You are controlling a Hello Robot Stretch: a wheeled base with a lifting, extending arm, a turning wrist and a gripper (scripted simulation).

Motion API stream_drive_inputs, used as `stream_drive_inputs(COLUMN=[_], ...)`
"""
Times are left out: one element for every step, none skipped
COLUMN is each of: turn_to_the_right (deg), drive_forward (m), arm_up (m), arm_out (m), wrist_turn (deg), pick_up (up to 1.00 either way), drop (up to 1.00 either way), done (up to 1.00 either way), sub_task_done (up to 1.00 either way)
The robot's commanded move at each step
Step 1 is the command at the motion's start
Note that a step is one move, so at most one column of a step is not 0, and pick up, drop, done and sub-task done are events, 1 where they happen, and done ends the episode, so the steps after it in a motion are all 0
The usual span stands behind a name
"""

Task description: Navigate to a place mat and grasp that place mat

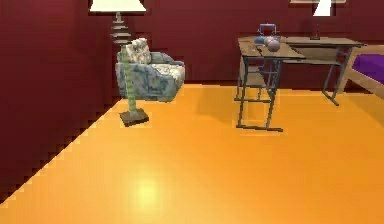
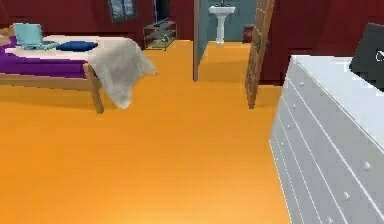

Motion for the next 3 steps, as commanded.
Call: stream_drive_inputs(turn_to_the_right=[0.0,-3.0,0.0], drive_forward=[1.0,0.0,1.0], arm_up=[0.0,0.0,0.0], arm_out=[0.0,0.0,0.0], wrist_turn=[0.0,0.0,0.0], pick_up=[0.0,0.0,0.0], drop=[0.0,0.0,0.0], done=[0.0,0.0,0.0], sub_task_done=[0.0,0.0,0.0])
